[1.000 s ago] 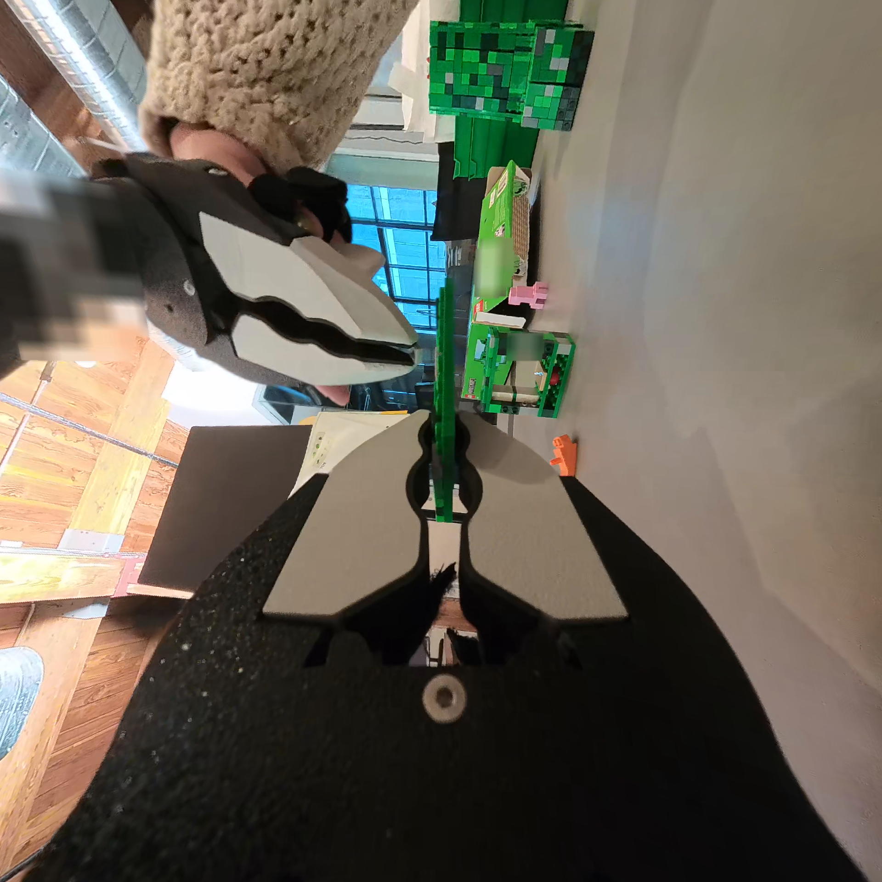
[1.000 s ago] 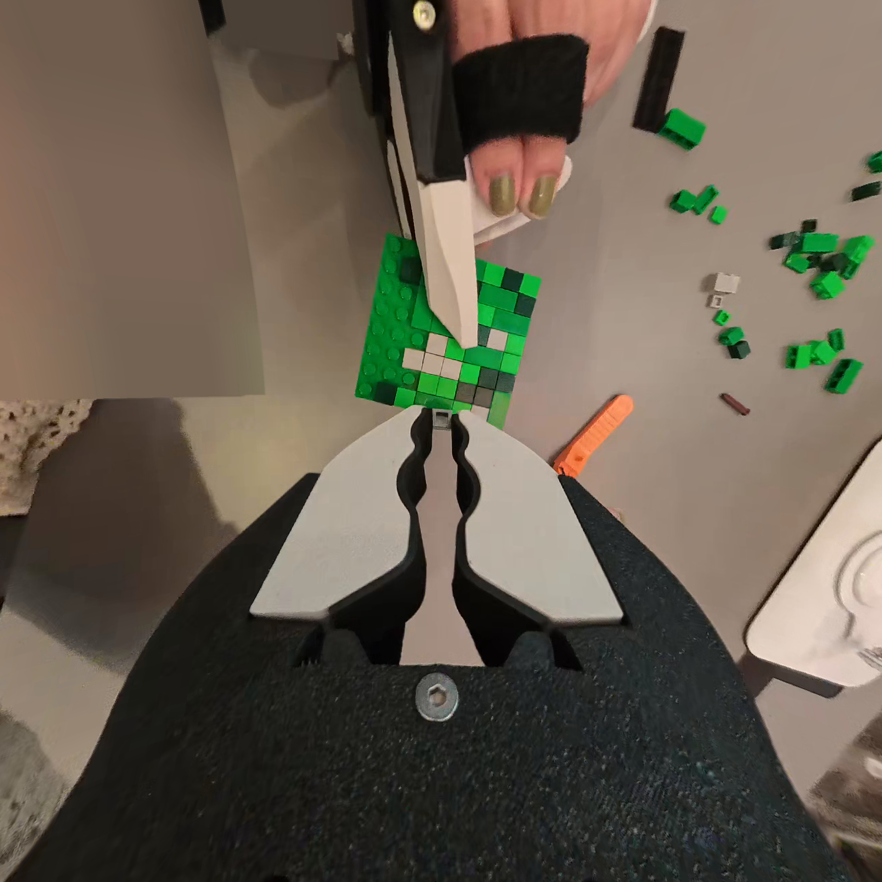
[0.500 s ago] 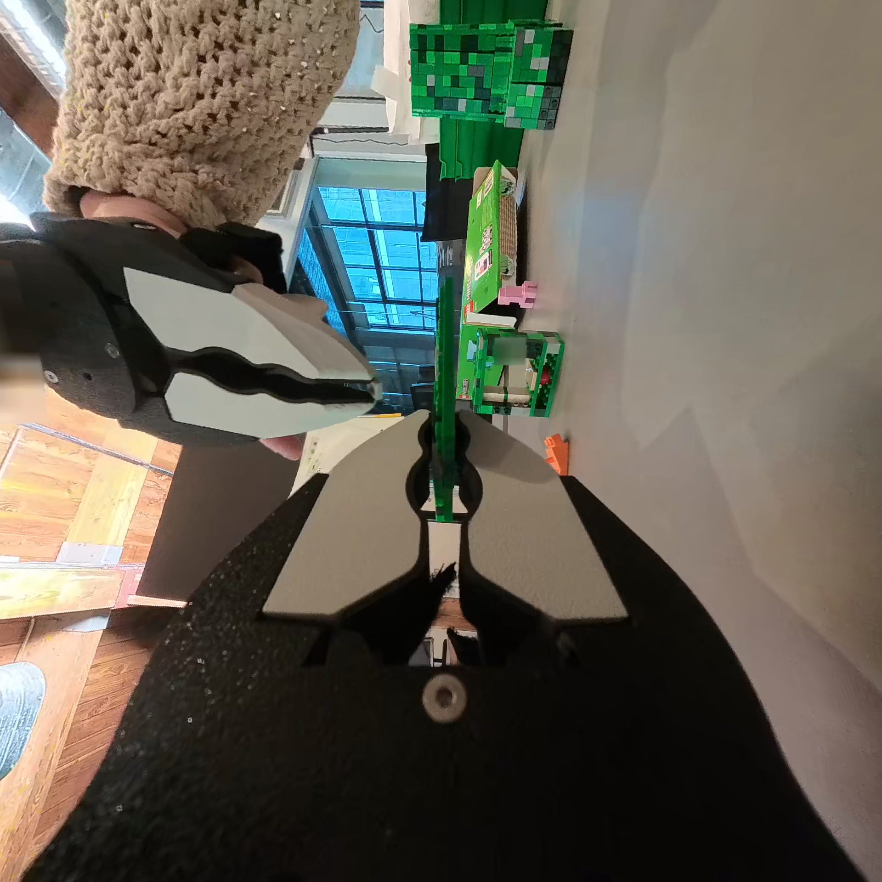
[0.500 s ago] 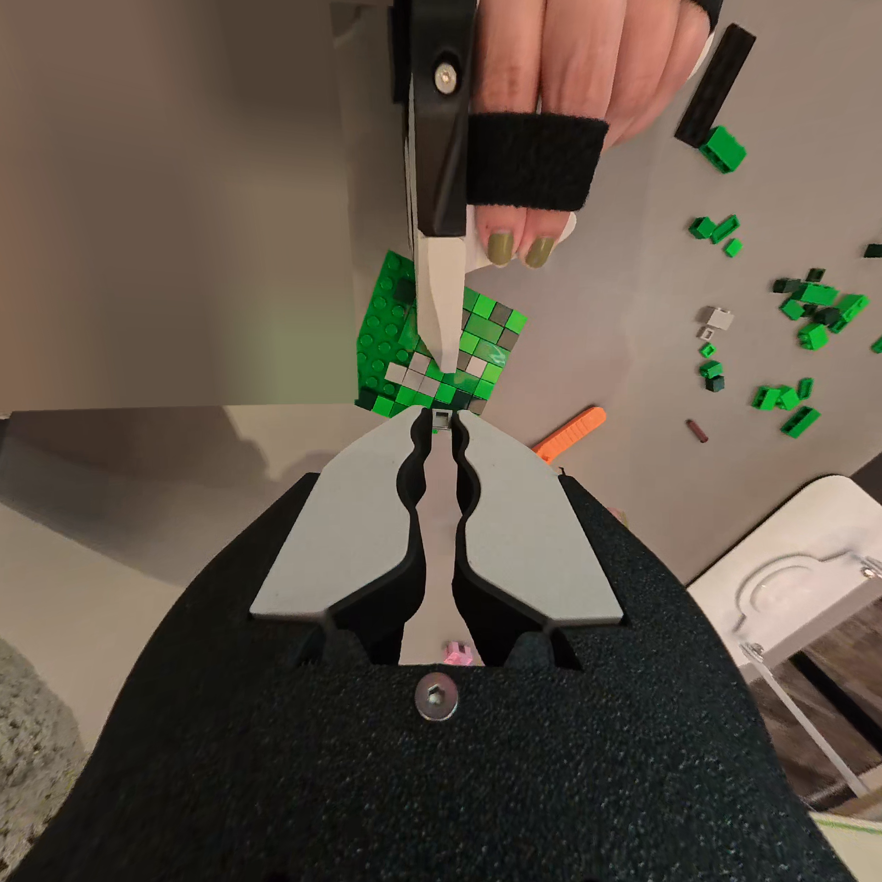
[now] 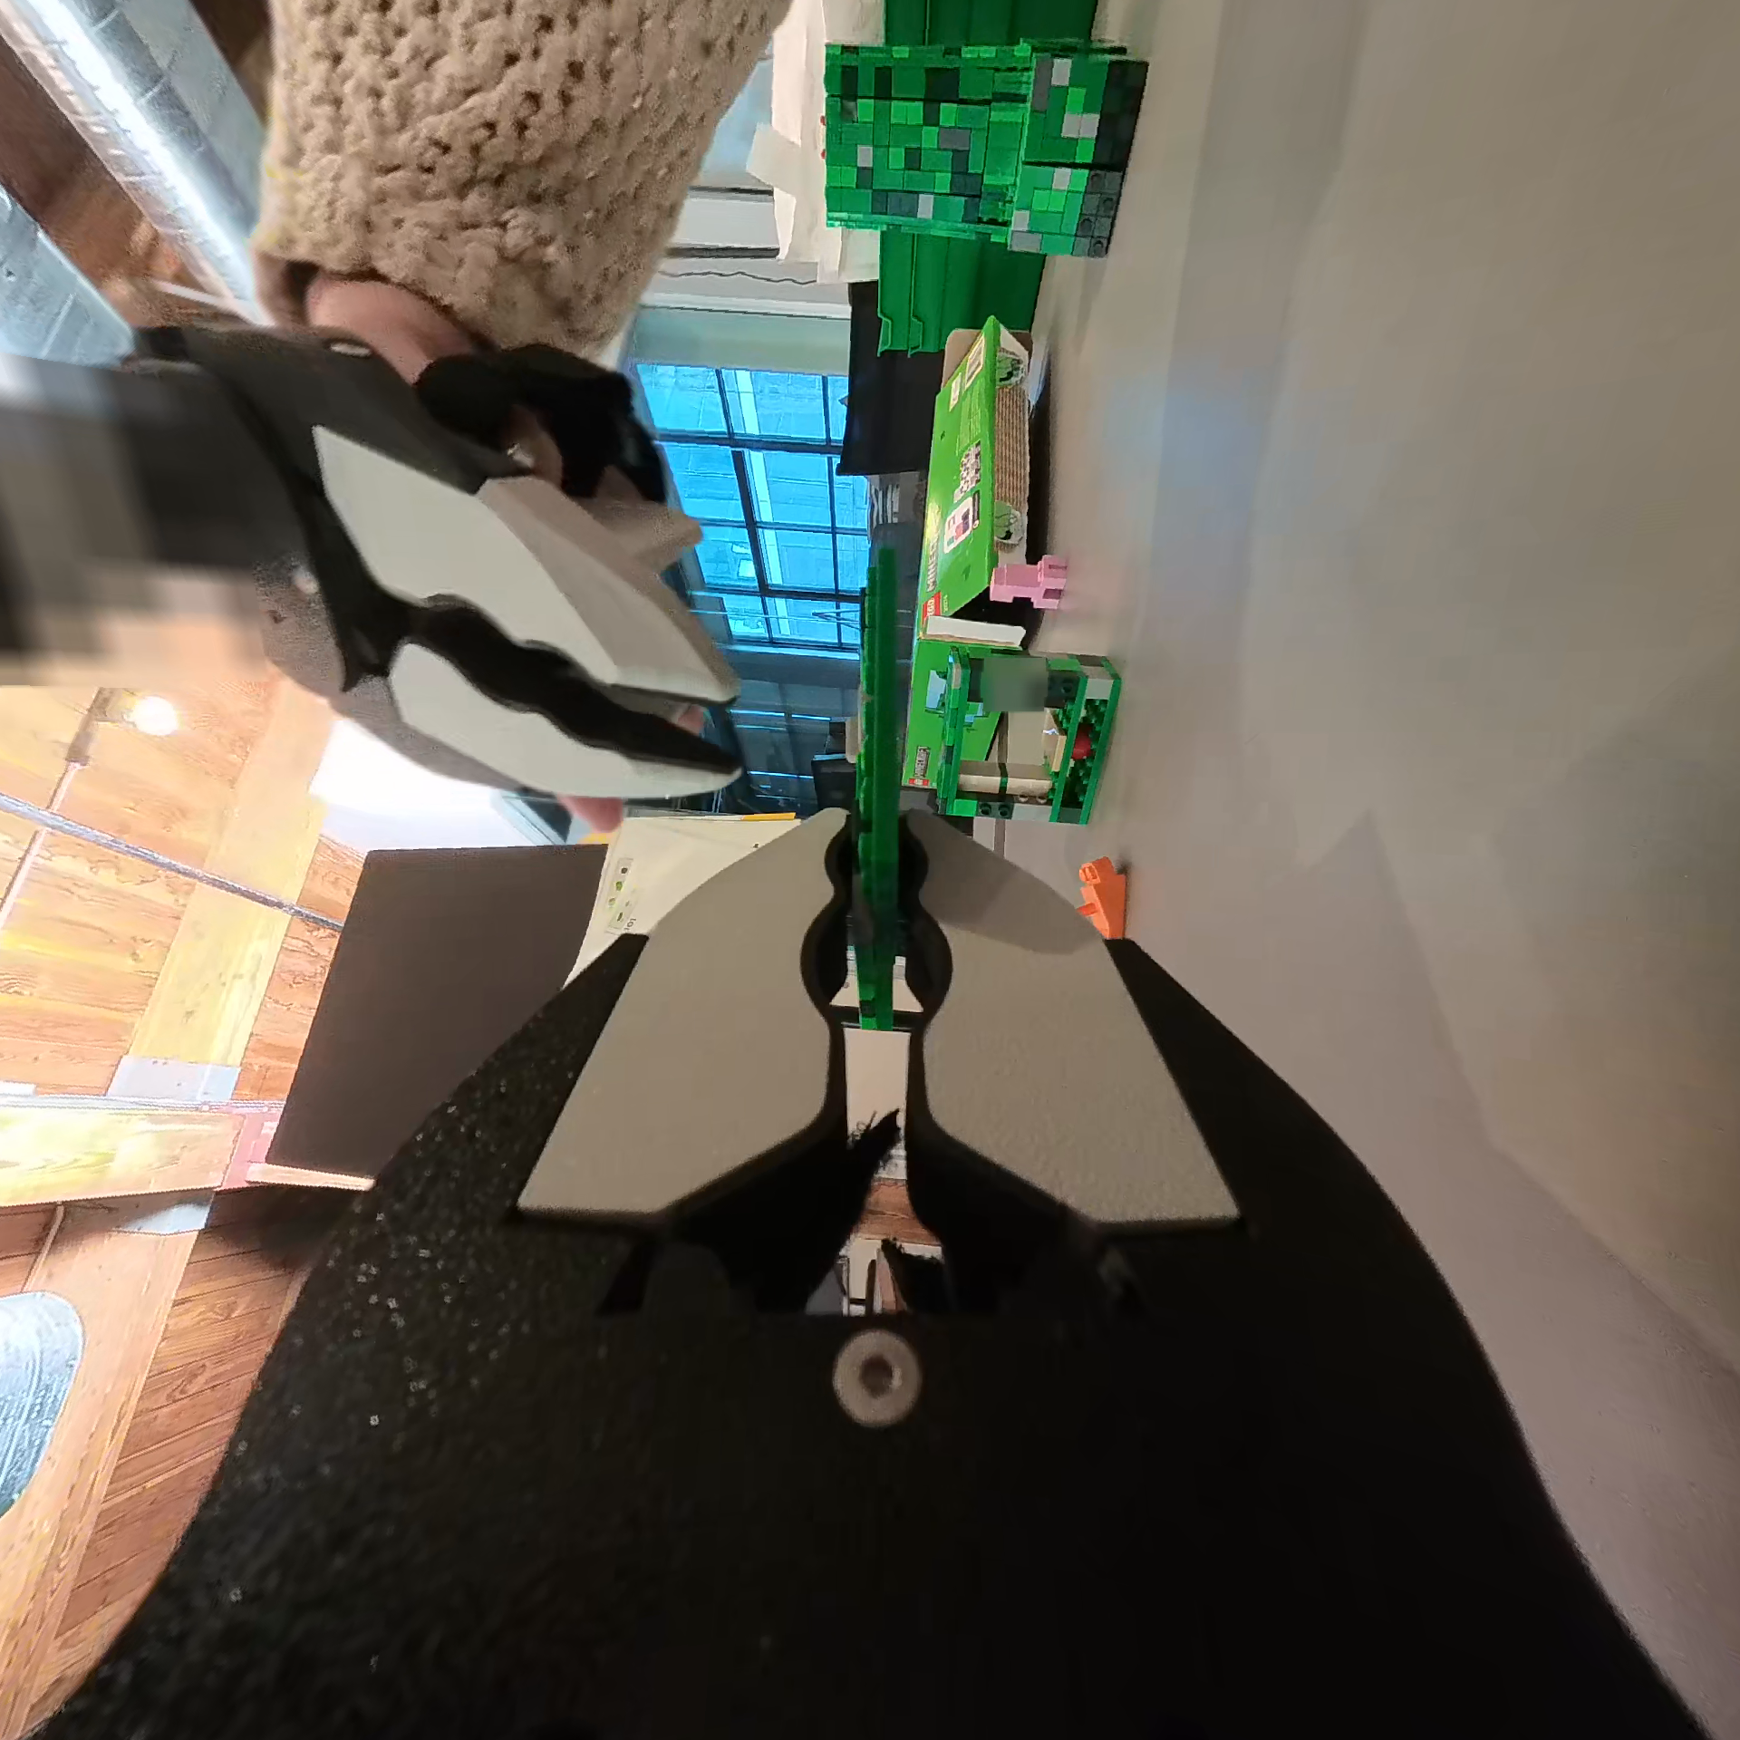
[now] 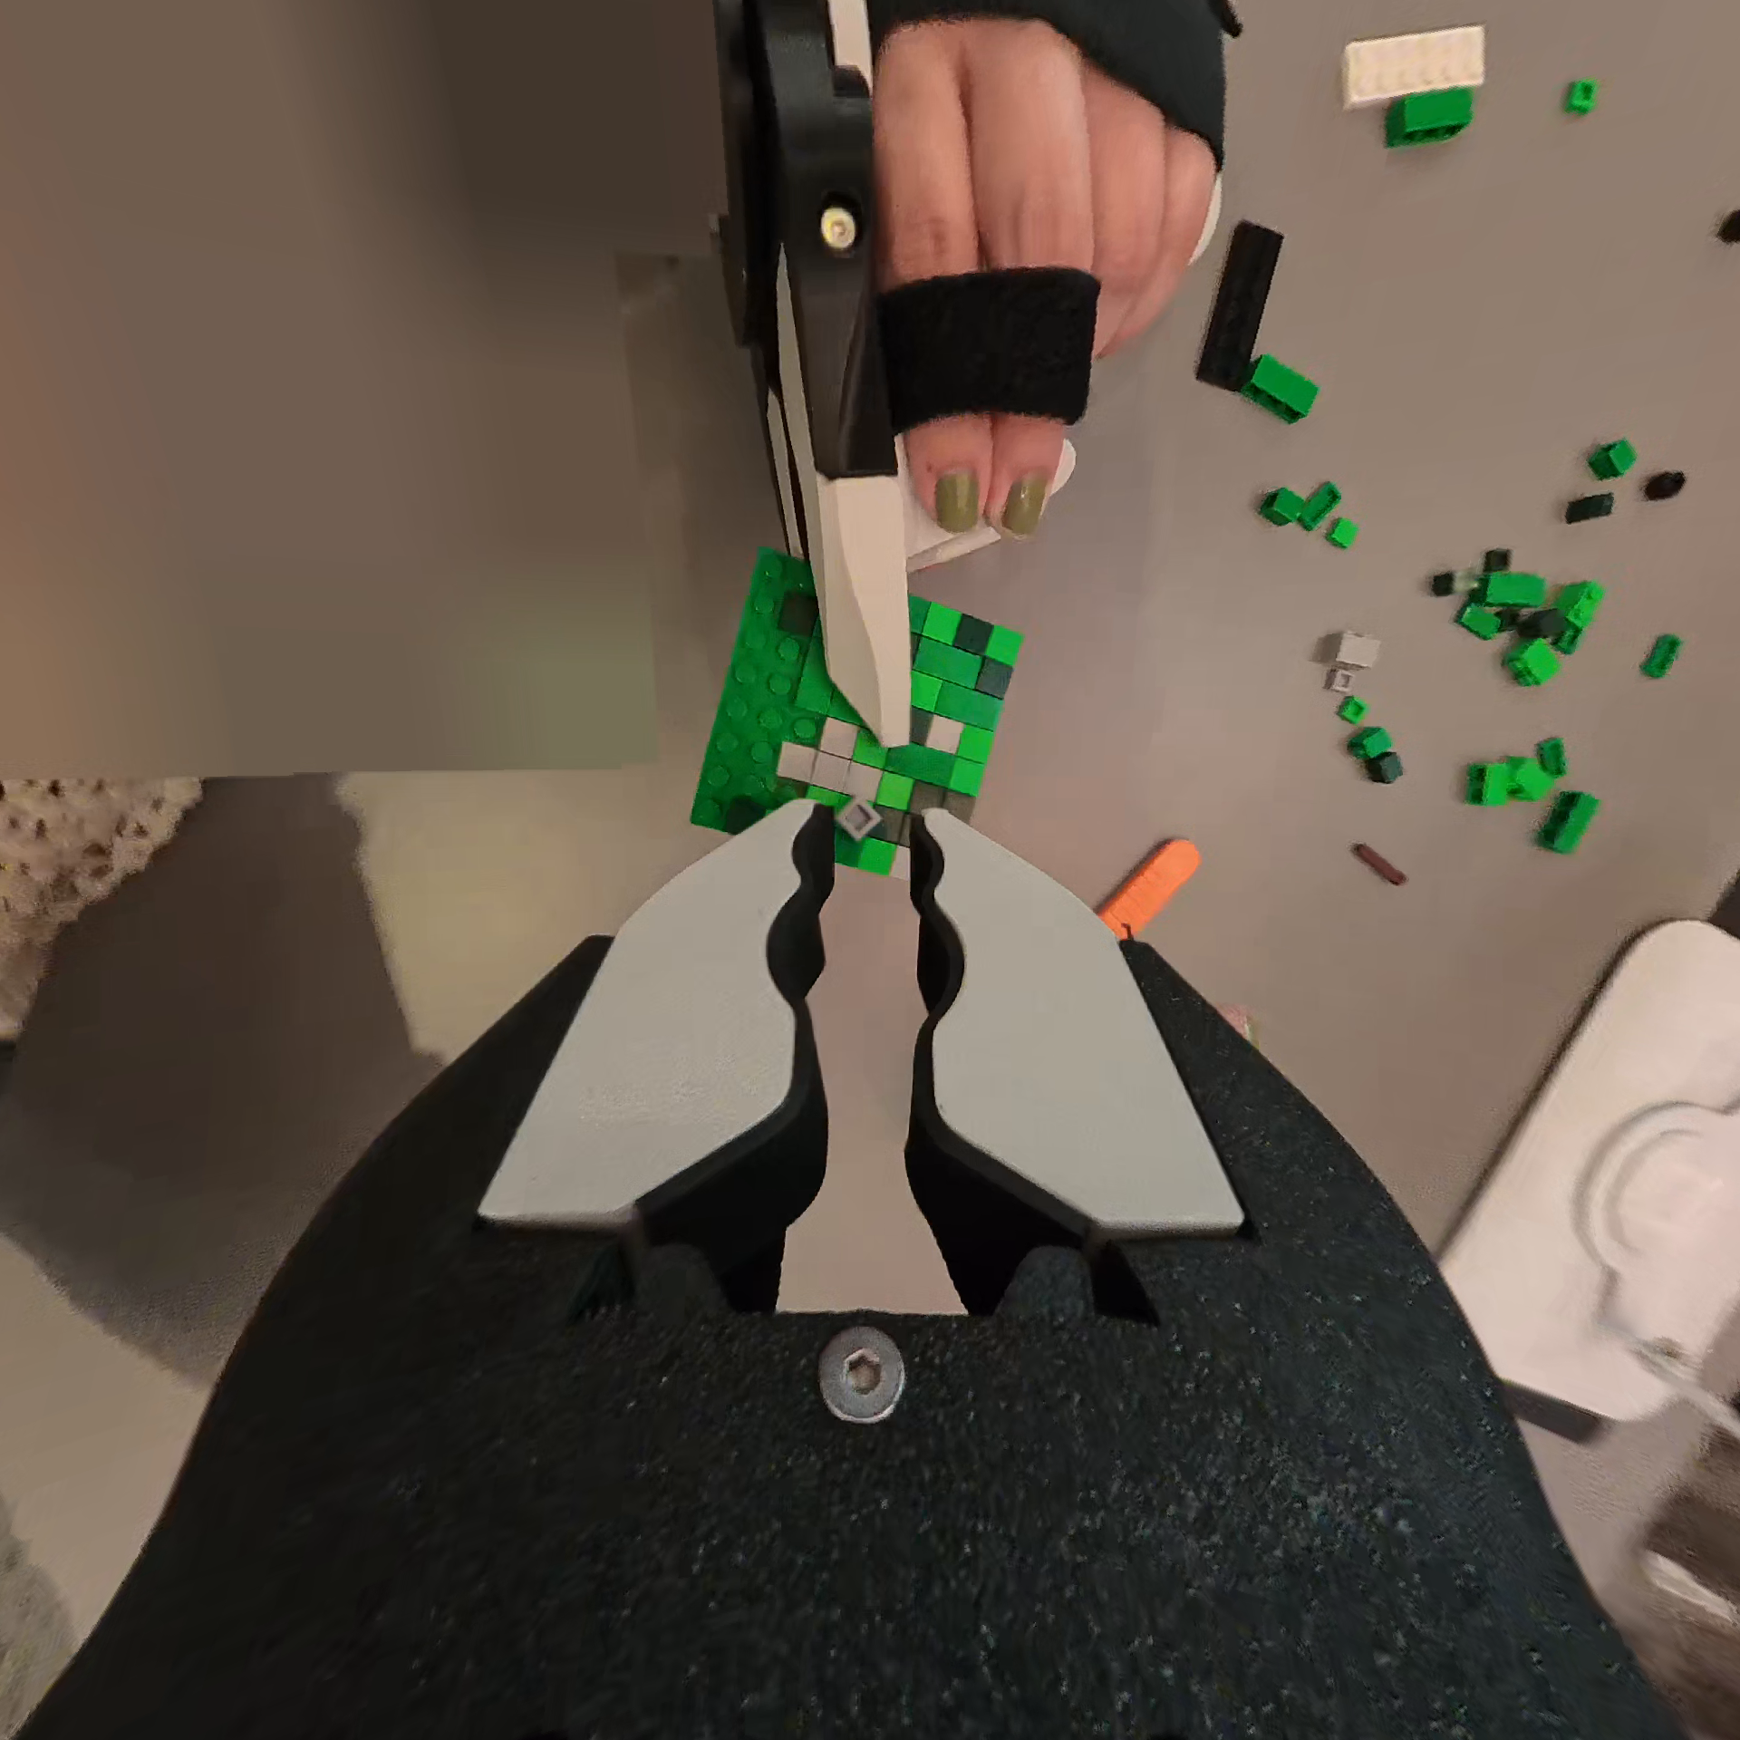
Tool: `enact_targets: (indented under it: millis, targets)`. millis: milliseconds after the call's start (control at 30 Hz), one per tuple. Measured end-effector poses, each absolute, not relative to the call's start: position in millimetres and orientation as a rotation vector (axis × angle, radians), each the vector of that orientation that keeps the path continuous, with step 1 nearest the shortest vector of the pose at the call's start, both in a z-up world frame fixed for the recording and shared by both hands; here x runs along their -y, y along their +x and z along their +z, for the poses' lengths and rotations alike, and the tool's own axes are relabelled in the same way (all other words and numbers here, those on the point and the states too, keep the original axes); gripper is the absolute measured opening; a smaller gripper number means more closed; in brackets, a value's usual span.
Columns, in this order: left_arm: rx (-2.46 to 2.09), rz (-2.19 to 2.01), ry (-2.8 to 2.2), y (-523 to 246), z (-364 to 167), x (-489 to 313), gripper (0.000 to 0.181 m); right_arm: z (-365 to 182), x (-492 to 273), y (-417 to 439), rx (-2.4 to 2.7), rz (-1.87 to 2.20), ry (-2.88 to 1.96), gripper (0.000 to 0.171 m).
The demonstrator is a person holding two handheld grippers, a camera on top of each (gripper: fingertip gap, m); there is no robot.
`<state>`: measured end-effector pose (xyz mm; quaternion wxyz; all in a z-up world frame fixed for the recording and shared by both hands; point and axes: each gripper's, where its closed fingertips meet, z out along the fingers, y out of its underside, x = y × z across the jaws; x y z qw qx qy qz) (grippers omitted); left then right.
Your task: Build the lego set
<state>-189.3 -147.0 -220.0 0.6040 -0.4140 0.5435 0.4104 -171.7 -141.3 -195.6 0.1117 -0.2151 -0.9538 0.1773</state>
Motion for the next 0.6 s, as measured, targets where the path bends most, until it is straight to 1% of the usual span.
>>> enact_targets:
  millis: [167,333,400,533,567,600]
  targets:
    - [-1.253,0.950,-0.958,-190,-219,147,0.006,-206,141,-173,2.669,0.765,-0.861,0.014]
    - [-1.252,0.948,-0.950,-188,-218,148,0.006,-218,138,-171,2.665,0.753,-0.851,0.014]
    - [-1.254,0.949,-0.950,-188,-219,148,0.006,-219,141,-170,2.679,0.773,-0.855,0.009]
    - [-1.259,0.949,-0.956,-189,-220,147,0.006,-219,139,-169,2.725,0.714,-0.817,0.008]
    - [-1.260,0.948,-0.960,-189,-220,147,0.006,-218,138,-170,2.733,0.686,-0.796,0.001]
    - [-1.264,0.949,-0.961,-189,-221,147,0.006,-217,137,-171,2.740,0.648,-0.764,0.000]
